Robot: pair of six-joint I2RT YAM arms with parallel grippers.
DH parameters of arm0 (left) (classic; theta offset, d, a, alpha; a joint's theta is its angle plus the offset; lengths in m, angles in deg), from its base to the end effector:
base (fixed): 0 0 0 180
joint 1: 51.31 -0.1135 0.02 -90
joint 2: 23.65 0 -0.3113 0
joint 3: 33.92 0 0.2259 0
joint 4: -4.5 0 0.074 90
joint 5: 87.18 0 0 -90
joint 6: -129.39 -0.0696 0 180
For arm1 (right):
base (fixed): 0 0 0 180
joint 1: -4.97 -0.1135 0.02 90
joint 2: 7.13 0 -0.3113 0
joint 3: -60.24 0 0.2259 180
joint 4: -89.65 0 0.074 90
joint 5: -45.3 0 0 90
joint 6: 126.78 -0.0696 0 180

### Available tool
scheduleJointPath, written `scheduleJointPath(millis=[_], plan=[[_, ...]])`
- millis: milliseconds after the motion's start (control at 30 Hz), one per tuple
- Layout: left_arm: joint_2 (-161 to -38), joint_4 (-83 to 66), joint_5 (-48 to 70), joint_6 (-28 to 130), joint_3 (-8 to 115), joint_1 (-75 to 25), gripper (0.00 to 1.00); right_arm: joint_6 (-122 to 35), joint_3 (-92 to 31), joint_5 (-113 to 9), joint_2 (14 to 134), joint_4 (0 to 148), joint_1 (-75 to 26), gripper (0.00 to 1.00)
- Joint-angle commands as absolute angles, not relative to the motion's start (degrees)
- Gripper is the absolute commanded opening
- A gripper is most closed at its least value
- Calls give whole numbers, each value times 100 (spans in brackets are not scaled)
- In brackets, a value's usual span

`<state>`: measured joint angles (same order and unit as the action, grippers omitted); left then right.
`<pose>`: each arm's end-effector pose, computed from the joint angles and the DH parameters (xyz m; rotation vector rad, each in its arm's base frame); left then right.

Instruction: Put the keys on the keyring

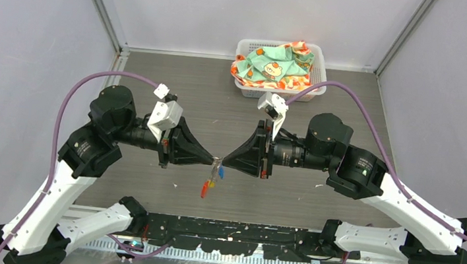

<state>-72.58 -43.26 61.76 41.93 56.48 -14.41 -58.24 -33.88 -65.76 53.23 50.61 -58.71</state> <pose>0.0394 -0.1041 0.4857 1.2643 1.3079 -1.3539 0.0628 0.1834 0.4968 -0.9541 1.6049 1.3875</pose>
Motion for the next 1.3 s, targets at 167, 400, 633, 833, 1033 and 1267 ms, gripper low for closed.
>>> scheduleJointPath(millis=[167,400,633,833,1033,1267], plan=[[-7155,-3870,6054,4156,5865,-1429,0,-5969,-3327,-6794,5260,5268,-5865,11],[-7164,-3845,6031,4162,5856,-1431,0,-6099,-3264,-6991,5419,5261,-5864,7],[-7130,-3841,5971,4119,5832,-1431,0,-6058,-3332,-7008,5425,5077,-5859,1],[-7129,-3862,5960,4070,5821,-1431,0,-6048,-3454,-6989,5485,4777,-5864,23],[-7112,-3921,5964,3974,5781,-1431,0,-5876,-3724,-6468,5273,4636,-5866,47],[-7120,-3941,6014,3991,5785,-1424,0,-5536,-4078,-6238,5349,4533,-5860,53]])
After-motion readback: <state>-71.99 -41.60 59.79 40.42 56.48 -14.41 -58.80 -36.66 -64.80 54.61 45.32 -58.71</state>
